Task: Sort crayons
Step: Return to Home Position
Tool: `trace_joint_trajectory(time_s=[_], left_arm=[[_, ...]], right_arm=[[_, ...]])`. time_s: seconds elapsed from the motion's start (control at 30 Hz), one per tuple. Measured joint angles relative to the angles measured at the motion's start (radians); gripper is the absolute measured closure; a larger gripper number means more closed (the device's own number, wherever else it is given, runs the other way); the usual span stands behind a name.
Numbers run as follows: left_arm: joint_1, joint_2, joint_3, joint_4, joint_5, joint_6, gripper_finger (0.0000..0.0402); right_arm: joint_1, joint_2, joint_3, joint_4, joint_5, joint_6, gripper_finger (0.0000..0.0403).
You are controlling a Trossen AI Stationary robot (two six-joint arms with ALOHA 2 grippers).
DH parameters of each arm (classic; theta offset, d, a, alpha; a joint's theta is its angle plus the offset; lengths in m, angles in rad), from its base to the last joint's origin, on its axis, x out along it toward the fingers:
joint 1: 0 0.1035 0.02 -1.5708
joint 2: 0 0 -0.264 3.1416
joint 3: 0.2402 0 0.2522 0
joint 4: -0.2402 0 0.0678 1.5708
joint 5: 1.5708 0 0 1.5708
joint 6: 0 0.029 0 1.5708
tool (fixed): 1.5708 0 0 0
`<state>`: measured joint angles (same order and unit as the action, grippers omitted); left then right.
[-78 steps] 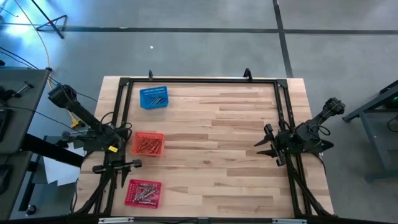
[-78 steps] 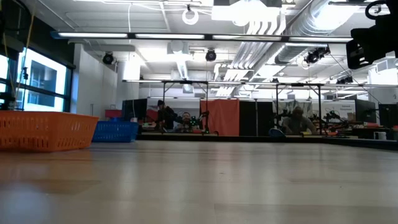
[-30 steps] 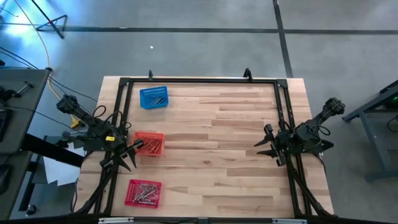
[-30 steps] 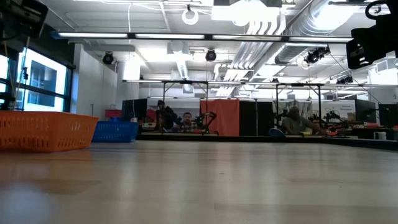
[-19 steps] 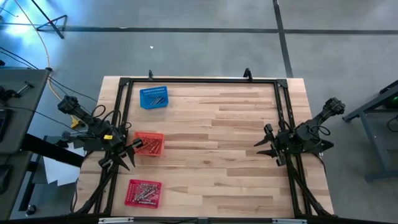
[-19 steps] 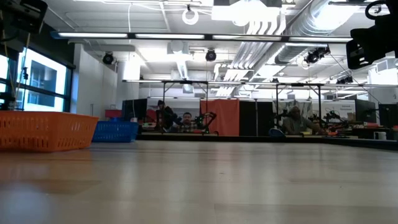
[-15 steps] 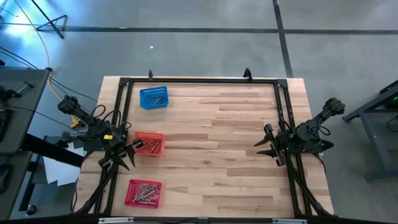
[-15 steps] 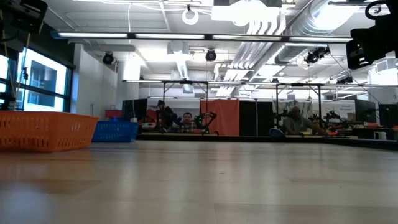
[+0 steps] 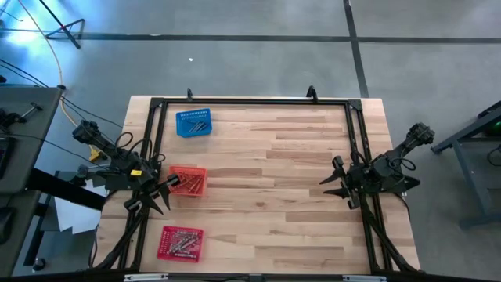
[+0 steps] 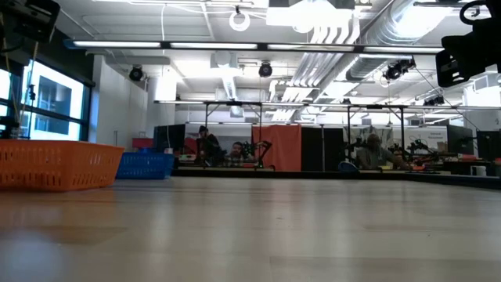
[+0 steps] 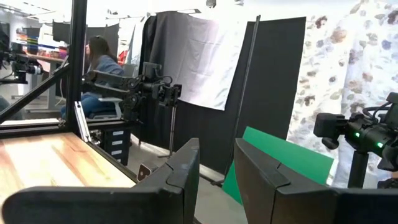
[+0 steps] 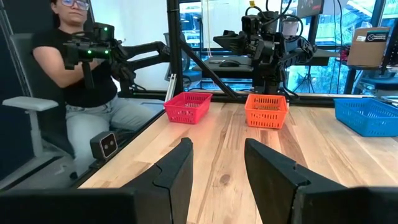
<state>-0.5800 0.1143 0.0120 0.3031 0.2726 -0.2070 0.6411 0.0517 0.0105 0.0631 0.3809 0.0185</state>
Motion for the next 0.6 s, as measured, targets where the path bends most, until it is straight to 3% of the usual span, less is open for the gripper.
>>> trace_joint_trajectory(time_s=[0.6], left_arm=[[0.0, 0.0, 0.0, 0.0, 0.0, 0.0, 0.0314]], right_arm=[[0.0, 0.0, 0.0, 0.0, -0.007, 0.0, 0.0263]])
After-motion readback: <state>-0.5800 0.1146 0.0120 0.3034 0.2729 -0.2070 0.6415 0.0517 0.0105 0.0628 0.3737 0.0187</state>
